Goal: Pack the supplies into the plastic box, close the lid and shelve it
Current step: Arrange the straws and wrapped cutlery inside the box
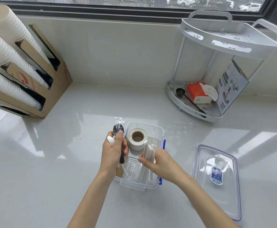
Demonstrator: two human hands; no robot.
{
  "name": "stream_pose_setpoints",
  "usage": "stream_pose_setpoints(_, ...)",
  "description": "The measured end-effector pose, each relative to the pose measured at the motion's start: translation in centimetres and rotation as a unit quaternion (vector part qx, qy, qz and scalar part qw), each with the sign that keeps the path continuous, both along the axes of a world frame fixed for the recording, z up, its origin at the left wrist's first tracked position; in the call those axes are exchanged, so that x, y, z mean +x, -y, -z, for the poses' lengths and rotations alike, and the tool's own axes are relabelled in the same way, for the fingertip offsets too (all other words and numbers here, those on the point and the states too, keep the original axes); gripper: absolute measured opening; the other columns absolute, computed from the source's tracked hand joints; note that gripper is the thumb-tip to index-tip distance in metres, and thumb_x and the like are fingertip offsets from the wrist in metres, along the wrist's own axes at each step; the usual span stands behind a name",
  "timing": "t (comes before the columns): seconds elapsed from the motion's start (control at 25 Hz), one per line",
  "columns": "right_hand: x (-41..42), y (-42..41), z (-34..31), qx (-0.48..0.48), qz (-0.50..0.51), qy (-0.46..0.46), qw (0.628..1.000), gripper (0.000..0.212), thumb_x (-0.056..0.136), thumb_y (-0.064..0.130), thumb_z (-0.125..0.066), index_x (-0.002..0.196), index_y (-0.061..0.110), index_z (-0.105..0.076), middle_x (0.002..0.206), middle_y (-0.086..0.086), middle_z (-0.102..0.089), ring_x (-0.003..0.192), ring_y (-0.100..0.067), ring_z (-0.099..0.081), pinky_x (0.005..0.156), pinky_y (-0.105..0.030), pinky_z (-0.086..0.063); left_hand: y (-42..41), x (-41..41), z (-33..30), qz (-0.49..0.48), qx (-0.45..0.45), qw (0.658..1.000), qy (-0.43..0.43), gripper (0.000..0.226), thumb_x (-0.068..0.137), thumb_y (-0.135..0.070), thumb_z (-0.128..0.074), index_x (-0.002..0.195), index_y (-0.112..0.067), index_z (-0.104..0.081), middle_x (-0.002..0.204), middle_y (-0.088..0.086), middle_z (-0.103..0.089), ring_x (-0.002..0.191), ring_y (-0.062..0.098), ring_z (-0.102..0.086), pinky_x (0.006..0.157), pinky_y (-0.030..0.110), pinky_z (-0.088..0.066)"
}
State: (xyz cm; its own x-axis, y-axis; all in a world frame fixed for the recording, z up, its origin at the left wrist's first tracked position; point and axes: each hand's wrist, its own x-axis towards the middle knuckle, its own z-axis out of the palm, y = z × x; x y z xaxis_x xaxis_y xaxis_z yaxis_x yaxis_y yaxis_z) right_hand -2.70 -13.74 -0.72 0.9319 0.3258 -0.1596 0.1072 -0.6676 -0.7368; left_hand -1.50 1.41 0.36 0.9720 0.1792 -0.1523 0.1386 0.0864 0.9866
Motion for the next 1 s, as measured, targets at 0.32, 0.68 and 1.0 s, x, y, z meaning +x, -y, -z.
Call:
stream_pose_setpoints(0.32, 2.6, -0.9, -0.7, -0.125, 0.086, -0.024, 0.988, 0.027, 0.087, 0.018, -0.050, 0.107, 0.006, -0.036, 0.076, -0.008, -0.053, 0.078, -0.030, -0.047, 0.059, -0.032, -0.036, 0.0, 0.0, 0.4, 0.000, -0.004, 1.000, -0.013, 0.022, 0.093, -0.027, -0.043, 0.073, -0.018, -0.042, 0.049, -0.006, -0.048, 0.034, 0.007, -0.040, 0.036, 0.015, -0.033)
stream_pose_setpoints(0.68, 4.3, -2.5, 1.9, -0.405, 0.066, 0.091, 0.907, 0.064, 0.080, 0.008, -0.056, 0.132, -0.009, -0.023, 0.114, -0.016, -0.062, 0.108, -0.031, -0.053, 0.089, -0.037, -0.038, -0.2, -0.1, 0.2, -0.001, 0.001, 1.000, -0.019, 0.024, 0.092, -0.026, -0.044, 0.070, -0.018, -0.042, 0.042, -0.008, -0.049, 0.033, 0.008, -0.040, 0.033, 0.017, -0.031)
stream_pose_setpoints(1.0, 3.9, -2.0, 3.4, -0.434, 0.095, 0.165, 0.880, 0.054, 0.017, 0.028, -0.082, 0.066, 0.012, -0.068, 0.064, -0.002, -0.064, 0.062, -0.019, -0.060, 0.053, -0.024, -0.046, -0.4, 0.0, 0.5, 0.001, 0.006, 1.000, -0.021, 0.023, 0.093, -0.027, -0.043, 0.072, -0.018, -0.042, 0.041, -0.009, -0.050, 0.035, 0.008, -0.041, 0.035, 0.016, -0.033)
